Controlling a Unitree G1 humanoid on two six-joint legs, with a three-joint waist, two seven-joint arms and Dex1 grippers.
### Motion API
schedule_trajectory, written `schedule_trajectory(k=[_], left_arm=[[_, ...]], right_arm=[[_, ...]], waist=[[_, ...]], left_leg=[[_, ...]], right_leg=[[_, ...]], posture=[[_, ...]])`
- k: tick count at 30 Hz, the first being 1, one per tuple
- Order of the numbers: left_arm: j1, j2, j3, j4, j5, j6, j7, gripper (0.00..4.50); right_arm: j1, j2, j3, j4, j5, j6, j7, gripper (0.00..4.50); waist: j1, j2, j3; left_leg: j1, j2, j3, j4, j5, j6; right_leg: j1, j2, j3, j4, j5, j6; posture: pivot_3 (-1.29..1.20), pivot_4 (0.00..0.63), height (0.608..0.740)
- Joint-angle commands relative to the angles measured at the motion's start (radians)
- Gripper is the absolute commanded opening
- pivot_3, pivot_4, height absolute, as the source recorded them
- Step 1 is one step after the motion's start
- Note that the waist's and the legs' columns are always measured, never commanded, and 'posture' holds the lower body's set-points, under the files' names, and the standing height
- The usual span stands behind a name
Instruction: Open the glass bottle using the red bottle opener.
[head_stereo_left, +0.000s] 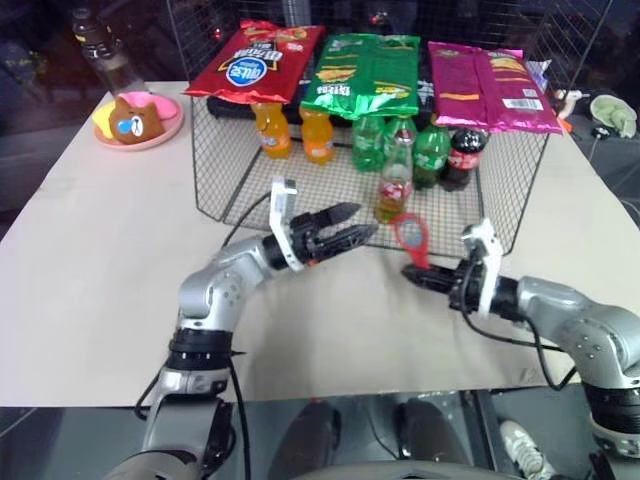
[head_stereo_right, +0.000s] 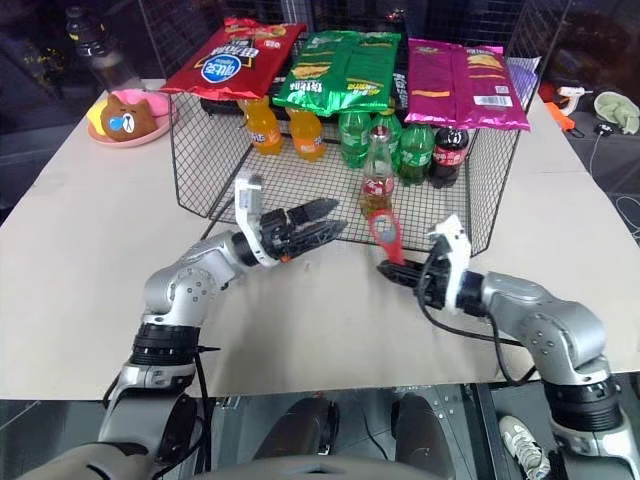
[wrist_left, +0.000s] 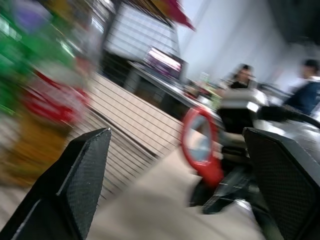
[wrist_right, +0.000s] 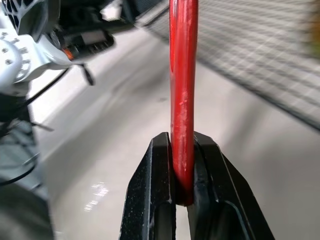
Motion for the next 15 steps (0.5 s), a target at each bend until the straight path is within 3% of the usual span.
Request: schedule_trajectory(k=[1, 9, 15], left_arm=[[-0.084, -0.069, -0.035, 0.14, 0.2, -0.312, 0.086, 4.43], [-0.324, -0.174, -0.076, 0.634, 0.431, -0.71, 0.188, 4.43], [-0.473, -0.243, -0.064, 0.927, 0.48, -0.853, 0.155, 4.43]], right_arm=[[-0.013, 0.011, -0.068, -0.037, 0.009, -0.039, -0.038, 0.0], [-0.02, 0.082, -0.064, -0.06, -0.028, -0.104, -0.117, 0.0], [0.003, 0.099, -0.052, -0.08, -0.07, -0.153, -0.133, 0.0]], waist=[[0.001, 0.0, 0.0], [-0.001, -0.001, 0.0], [-0.004, -0.001, 0.0]], left_leg=[[0.0, 0.0, 0.0, 0.0, 0.0, 0.0], [-0.001, -0.001, 0.0, 0.0, 0.0, 0.0], [-0.002, -0.002, 0.0, 0.0, 0.0, 0.0]], right_leg=[[0.0, 0.0, 0.0, 0.0, 0.0, 0.0], [0.0, 0.0, 0.0, 0.0, 0.0, 0.0], [-0.001, 0.0, -0.001, -0.001, 0.0, 0.0]], posture=[[0.0, 0.15, 0.74], [0.0, 0.15, 0.74], [0.0, 0.15, 0.74]])
